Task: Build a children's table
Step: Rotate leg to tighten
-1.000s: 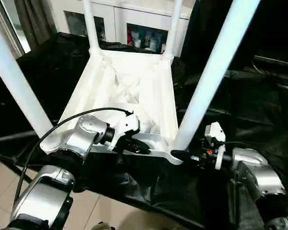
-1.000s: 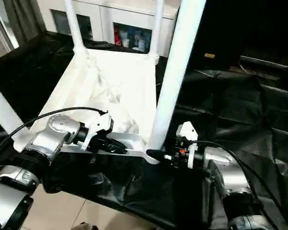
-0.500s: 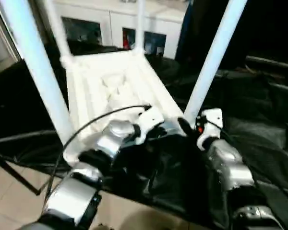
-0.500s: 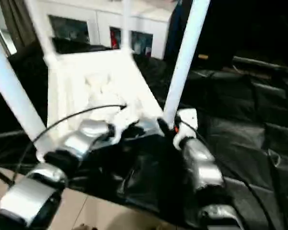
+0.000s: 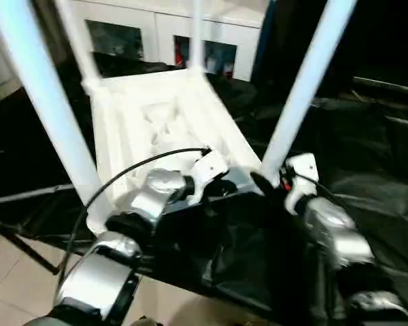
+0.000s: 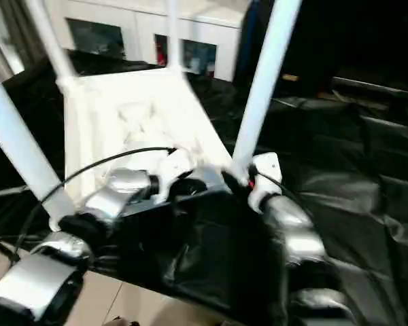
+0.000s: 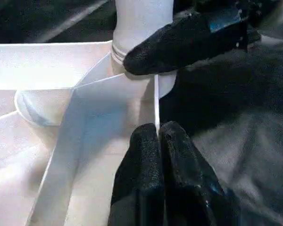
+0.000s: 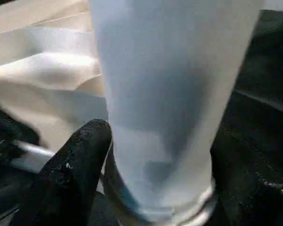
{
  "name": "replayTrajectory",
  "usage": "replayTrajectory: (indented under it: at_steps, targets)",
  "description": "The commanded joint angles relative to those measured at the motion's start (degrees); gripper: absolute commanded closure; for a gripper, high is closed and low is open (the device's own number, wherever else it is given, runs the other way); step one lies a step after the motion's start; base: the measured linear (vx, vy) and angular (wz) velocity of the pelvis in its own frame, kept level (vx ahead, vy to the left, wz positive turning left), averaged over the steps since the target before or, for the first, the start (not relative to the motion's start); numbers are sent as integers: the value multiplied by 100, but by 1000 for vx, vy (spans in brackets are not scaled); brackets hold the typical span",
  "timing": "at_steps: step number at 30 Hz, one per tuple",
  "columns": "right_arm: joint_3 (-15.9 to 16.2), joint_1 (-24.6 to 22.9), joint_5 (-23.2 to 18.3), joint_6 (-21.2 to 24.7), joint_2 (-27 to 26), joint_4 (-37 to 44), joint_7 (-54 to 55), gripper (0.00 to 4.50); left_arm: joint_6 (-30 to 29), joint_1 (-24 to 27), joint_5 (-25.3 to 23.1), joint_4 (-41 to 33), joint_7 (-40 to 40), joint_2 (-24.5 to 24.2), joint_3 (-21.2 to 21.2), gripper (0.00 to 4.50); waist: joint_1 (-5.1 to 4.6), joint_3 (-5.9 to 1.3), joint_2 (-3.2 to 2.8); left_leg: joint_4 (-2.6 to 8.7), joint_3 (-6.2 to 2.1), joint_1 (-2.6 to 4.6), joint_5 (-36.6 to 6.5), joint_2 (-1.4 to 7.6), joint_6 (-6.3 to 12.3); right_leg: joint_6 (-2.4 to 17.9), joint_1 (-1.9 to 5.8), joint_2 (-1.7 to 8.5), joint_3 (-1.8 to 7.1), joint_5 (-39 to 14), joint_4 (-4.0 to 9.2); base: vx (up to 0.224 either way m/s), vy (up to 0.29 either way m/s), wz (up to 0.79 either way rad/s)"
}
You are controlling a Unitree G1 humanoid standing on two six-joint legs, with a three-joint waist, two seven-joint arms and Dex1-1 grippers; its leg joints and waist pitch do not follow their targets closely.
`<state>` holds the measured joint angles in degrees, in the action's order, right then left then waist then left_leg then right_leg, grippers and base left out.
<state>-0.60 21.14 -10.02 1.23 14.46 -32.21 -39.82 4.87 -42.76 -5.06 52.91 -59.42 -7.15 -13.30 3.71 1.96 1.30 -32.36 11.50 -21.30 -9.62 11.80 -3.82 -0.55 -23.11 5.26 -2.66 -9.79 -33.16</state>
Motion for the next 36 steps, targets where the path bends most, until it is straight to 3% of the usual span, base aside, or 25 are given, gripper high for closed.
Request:
replayTrajectory:
  at_steps: [1,5,10,11,14,16,25,30,31,33,36]
  targets:
    - [384,-126,-274,-7,135,429,-1057,116,178,43,218,-269,-615,74,-118,450,22,-324,62,303,-36,86,-1139,155,645,1421,255,247,164,-580,298,0,0,0]
    - [418,-229,-476,-56,423,724,-1745,116,207,73,247,-283,-923,-141,-99,450,87,-317,68,293,-26,72,-1023,176,691,1531,280,243,150,-372,247,0,0,0]
    - [456,-293,-655,93,648,951,-2299,116,210,108,356,-331,-1278,-375,-64,450,156,-304,73,301,-13,89,-1169,189,582,1496,258,256,154,-690,261,0,0,0]
    - [473,-307,-674,112,680,982,-2384,140,188,119,378,-357,-1349,-423,-43,450,162,-307,72,305,-19,88,-1172,190,556,1492,264,259,150,-713,256,0,0,0]
    - [450,-329,-778,216,687,1021,-2576,148,114,142,415,-408,-1496,-497,0,450,165,-310,75,303,-17,89,-1151,185,528,1473,258,262,154,-726,256,0,0,0]
    - [461,-344,-826,283,690,1049,-2678,178,91,155,425,-427,-1539,-525,10,450,161,-311,73,300,-15,87,-1131,181,528,1490,256,254,151,-690,252,0,0,0]
    - [540,-457,-745,407,822,1095,-2757,237,48,218,469,-484,-1611,-586,-5,450,178,-314,64,294,-15,90,-1107,174,491,1478,262,258,151,-681,251,0,0,0]
    - [421,-485,-856,592,698,1093,-2541,244,174,181,296,-382,-1134,-505,-2,450,186,-324,67,289,-20,89,-1058,177,501,1494,265,251,148,-583,237,0,0,0]
    - [414,-477,-773,594,574,1014,-2257,245,174,75,140,-187,-534,-394,39,450,188,-317,64,291,-18,92,-1083,178,492,1483,255,253,150,-622,247,0,0,0]
    - [409,-479,-650,582,422,910,-1831,245,152,-12,44,-39,-61,-280,82,450,185,-301,73,302,-22,116,-1274,173,411,1425,233,269,157,-923,292,0,0,0]
    - [382,-480,-522,574,271,808,-1416,246,131,-65,3,34,216,-178,100,450,159,-277,105,338,-50,114,-1546,153,238,1154,226,296,163,-1686,374,0,0,0]
